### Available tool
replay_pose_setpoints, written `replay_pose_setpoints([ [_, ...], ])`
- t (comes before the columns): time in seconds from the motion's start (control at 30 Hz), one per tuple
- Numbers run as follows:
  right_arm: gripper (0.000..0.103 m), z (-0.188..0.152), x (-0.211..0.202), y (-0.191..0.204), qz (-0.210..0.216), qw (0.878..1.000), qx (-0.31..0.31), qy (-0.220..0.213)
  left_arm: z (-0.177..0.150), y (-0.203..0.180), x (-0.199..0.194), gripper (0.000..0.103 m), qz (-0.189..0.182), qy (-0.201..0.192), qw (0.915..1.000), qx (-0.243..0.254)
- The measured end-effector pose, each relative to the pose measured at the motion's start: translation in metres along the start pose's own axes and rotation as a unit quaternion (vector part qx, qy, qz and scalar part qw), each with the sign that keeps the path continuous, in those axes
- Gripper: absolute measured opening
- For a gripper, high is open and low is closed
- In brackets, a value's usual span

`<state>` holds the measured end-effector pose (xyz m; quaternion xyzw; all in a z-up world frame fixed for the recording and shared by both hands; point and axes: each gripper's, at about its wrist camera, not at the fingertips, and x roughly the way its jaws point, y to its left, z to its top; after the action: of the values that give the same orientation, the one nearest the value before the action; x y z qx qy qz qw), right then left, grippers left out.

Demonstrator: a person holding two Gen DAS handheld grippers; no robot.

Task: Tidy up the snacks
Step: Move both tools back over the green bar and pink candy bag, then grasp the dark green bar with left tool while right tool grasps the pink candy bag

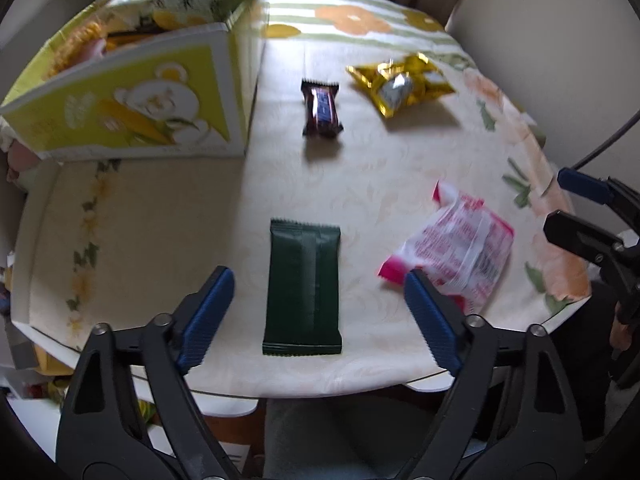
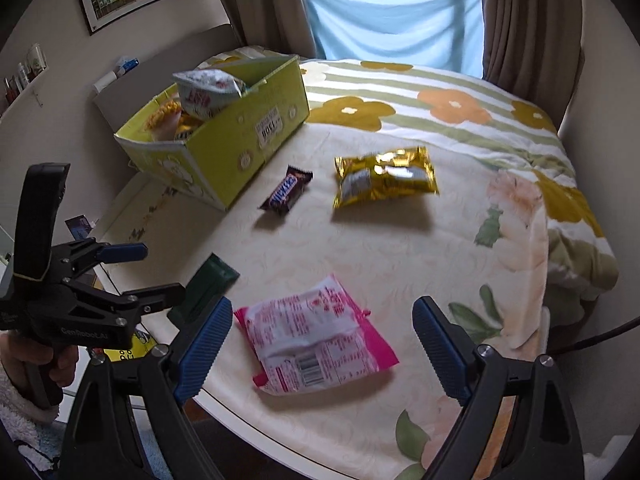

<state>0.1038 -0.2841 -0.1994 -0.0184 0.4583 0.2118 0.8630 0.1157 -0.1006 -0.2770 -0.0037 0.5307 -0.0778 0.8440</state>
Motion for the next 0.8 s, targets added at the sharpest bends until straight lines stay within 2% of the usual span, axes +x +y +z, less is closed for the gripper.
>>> replay_pose_setpoints([
  [0.13, 0.09, -0.014, 0.013, -0.005, 0.004, 1.0, -0.004, -0.003, -0.012, -0.002, 0.021, 0.079, 0.026, -0.004, 0.9996, 0.008],
  [0.27, 0.09, -0.022, 0.025, -0.002, 0.001, 0.999, -0.034, -0.001, -0.019, -0.002, 0.029, 0.076, 0.041, -0.018, 0.9989, 0.013],
  [0.4, 0.09, -0.027, 0.035, 0.003, 0.007, 0.998, -0.059, -0.001, -0.019, 0.0, 0.04, 0.06, 0.038, -0.013, 0.9991, 0.014],
  [0.5, 0.09, -0.029, 0.041, 0.007, 0.006, 0.997, -0.078, -0.002, -0.019, -0.002, 0.041, 0.059, 0.041, -0.02, 0.9987, 0.022],
  [0.63, 0.09, -0.03, 0.047, 0.012, -0.004, 0.995, -0.1, 0.0, -0.018, -0.004, 0.041, 0.043, 0.039, -0.026, 0.9985, 0.027],
  [0.8, 0.09, -0.032, 0.054, 0.018, 0.017, 0.993, -0.119, 0.009, -0.015, -0.004, 0.042, 0.041, 0.037, -0.022, 0.9989, 0.021],
])
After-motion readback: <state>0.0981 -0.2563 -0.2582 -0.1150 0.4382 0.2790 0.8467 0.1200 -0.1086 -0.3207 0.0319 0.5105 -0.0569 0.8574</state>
